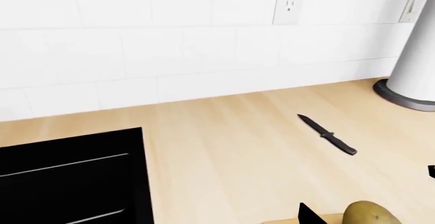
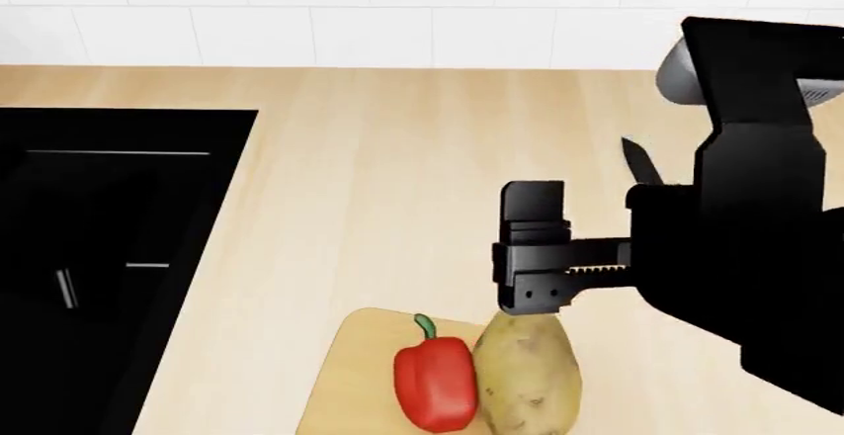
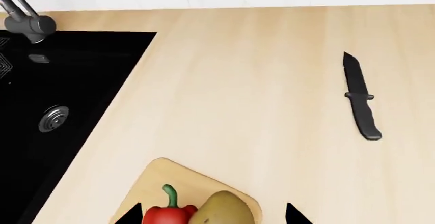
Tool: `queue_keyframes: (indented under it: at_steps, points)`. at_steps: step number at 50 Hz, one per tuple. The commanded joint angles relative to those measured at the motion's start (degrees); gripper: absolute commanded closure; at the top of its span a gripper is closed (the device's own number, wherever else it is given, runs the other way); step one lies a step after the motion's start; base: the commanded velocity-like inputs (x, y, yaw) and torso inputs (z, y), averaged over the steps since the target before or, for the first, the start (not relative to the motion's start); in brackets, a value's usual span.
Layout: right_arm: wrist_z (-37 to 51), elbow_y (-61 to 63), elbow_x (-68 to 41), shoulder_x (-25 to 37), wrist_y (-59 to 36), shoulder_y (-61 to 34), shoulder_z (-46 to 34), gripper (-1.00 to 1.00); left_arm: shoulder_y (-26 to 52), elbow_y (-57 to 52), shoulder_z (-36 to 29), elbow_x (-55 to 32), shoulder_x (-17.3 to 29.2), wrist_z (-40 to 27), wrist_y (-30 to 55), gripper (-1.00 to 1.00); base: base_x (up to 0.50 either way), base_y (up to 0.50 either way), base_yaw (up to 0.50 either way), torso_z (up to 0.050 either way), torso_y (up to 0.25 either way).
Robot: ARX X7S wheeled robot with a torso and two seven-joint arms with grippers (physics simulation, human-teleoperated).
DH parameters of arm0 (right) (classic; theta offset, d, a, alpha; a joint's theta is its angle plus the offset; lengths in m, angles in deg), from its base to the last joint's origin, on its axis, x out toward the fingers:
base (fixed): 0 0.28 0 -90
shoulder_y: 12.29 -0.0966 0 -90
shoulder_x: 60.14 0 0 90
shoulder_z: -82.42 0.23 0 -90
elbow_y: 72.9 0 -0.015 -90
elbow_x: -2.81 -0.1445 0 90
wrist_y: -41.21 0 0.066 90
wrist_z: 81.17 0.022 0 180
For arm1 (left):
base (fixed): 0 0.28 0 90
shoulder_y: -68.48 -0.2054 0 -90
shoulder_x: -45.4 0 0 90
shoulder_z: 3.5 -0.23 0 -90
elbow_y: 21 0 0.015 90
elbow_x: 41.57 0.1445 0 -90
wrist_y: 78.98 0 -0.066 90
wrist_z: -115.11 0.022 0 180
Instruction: Pick the vegetables from the sink and place them on the cutting board.
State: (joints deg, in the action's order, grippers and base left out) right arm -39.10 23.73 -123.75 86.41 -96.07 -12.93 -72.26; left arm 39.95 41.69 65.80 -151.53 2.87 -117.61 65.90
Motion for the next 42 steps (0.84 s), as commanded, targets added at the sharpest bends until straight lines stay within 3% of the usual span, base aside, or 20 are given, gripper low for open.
queue_keyframes:
  at_steps: [1,10,16,17,18,30,42]
  points:
    - [0.5,13.0,5.1,6.8,3.6,-1.2,6.1,-1.0,2.3,1.3,0.1,0.2,-1.5,0.9,0.5,-1.0,0.0,0.0,0.0,0.0,0.0]
    - [1.4,25.0,14.6,14.0,10.8,1.7,9.9,-1.0,3.5,1.9,-0.6,0.4,-1.6,0.8,1.2,-1.0,0.0,0.0,0.0,0.0,0.0]
    - [0.5,27.2,15.4,18.0,15.1,3.5,11.3,-1.0,3.6,2.1,-0.9,1.0,-1.4,0.8,1.3,-1.0,0.0,0.0,0.0,0.0,0.0]
    - [2.5,24.3,9.5,17.3,9.2,-4.1,13.8,-1.0,5.5,2.3,-1.1,0.3,-0.9,-0.1,2.0,-1.0,0.0,0.0,0.0,0.0,0.0]
    - [2.8,23.9,8.8,17.0,8.6,-4.8,13.9,-1.0,5.9,2.1,-1.2,-0.2,-0.8,-0.4,2.2,-1.0,0.0,0.0,0.0,0.0,0.0]
    - [3.6,22.2,6.6,16.1,5.3,-8.8,15.3,-1.0,7.8,1.6,-1.7,-2.4,-0.4,-2.1,2.2,-1.0,0.0,0.0,0.0,0.0,0.0]
    - [2.8,15.2,7.1,12.5,0.3,-13.4,15.6,-1.0,16.4,7.4,-3.6,-3.1,-2.2,-2.4,4.5,-1.0,0.0,0.0,0.0,0.0,0.0]
